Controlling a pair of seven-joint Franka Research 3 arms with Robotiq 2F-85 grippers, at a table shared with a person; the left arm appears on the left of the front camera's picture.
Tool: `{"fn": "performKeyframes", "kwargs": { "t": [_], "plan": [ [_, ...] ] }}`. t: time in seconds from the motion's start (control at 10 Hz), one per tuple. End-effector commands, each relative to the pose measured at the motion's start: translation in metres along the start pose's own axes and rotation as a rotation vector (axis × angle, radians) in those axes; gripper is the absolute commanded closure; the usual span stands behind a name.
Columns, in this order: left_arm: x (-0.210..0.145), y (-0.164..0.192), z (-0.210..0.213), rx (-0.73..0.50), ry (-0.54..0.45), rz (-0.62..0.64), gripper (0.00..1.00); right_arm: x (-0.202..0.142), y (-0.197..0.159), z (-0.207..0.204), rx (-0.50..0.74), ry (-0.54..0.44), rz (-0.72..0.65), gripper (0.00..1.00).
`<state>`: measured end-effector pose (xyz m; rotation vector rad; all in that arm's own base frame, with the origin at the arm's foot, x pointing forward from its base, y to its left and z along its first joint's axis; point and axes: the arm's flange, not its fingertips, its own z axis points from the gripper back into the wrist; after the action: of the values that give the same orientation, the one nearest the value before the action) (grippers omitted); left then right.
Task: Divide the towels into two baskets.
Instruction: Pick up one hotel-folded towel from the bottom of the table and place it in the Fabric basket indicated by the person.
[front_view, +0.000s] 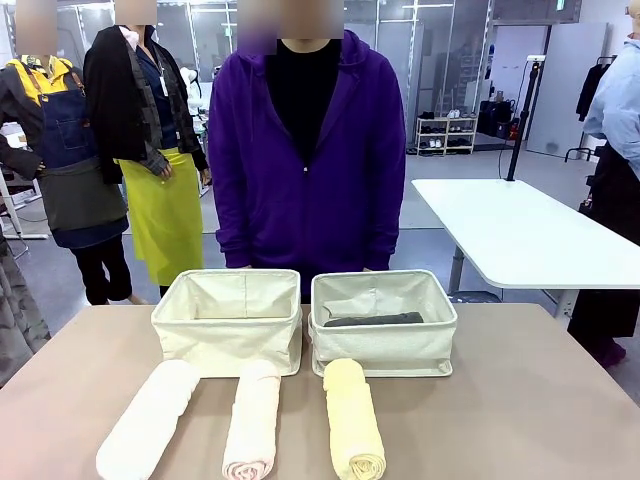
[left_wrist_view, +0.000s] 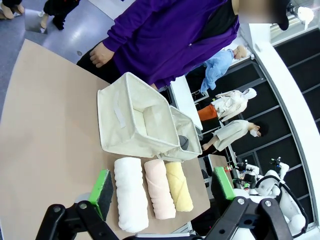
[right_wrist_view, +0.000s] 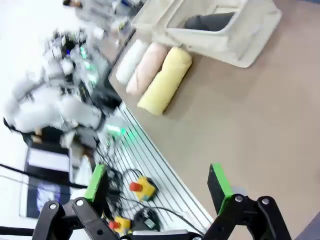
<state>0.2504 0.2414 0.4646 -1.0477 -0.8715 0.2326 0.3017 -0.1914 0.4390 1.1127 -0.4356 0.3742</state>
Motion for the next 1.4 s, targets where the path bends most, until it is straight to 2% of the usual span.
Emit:
{"fn": "performKeyframes", "kwargs": {
  "t": [0.0,0.1,0.2,0.3,1.3],
  "plan": [
    [0.0,-0.001,0.002,-0.017,-0.007,-0.003,0.0,-0.033,-0.014,-0.001,0.07,-0.166,-0.066,0.0],
    [0.0,-0.001,0.002,-0.017,-0.007,-0.003,0.0,-0.051,-0.023,-0.001,0.09,-0.215,-0.083,0.0],
    [0.0,-0.001,0.002,-0.017,-0.007,-0.003,0.0,-0.055,-0.03,-0.003,0.08,-0.228,-0.06,0.0],
    [0.0,-0.001,0.002,-0.017,-0.007,-0.003,0.0,-0.047,-0.021,0.008,0.05,-0.144,-0.104,0.0],
    [0.0,-0.001,0.002,-0.017,-0.007,-0.003,0.0,-0.047,-0.021,0.008,0.05,-0.144,-0.104,0.0]
  ]
}}
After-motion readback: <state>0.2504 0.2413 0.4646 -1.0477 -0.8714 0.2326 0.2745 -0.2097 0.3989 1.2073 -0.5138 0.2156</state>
